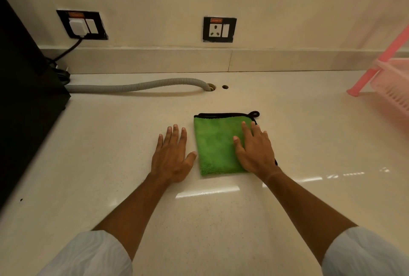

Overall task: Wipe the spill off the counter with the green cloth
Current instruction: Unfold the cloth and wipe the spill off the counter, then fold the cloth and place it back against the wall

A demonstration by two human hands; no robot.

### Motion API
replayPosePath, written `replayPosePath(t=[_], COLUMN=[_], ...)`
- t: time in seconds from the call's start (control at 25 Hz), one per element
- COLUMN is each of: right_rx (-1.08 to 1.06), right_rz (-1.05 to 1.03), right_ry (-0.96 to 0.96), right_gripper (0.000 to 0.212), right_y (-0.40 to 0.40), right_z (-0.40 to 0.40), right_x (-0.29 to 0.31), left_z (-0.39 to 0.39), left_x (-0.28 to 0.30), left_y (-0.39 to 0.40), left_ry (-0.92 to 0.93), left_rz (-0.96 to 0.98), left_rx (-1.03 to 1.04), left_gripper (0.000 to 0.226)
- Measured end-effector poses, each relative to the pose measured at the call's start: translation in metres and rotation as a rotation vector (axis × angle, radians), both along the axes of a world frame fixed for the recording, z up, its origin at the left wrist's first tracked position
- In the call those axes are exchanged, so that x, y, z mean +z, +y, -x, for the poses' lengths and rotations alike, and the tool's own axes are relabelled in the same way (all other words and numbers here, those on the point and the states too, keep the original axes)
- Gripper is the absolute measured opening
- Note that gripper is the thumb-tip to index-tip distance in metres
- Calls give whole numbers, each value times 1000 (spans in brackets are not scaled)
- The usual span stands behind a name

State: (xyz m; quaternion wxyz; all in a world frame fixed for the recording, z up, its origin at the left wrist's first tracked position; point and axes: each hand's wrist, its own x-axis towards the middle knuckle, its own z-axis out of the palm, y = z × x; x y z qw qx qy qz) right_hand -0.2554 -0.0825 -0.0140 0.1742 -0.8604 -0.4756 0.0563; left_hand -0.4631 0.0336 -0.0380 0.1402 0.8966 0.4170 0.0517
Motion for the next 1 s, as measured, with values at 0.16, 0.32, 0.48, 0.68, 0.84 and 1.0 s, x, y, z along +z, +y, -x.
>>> replayPosePath(t=[0.16,0.32,0.48,0.68,0.84,1.0], right_rx=[-25,-17,83,287,481,644], right_rz=[20,30,79,69,2,-51], right_ry=[27,44,41,8,-22,-50], right_gripper=[64,66,72,62,42,26], right_y=[-27,-45,-57,-64,-68,-72], right_z=[-7,-16,-28,-46,-61,-73], right_x=[10,16,16,12,10,12], left_z=[-5,-8,-8,-8,-15,-21], left_x=[8,19,26,29,36,41], left_y=[-11,-20,-34,-57,-73,-86], left_ry=[-20,-28,-47,-142,-152,-88], left_rz=[2,7,32,-8,-131,-154], left_rx=[-50,-72,-141,-166,-180,-156], left_gripper=[81,83,91,80,49,29])
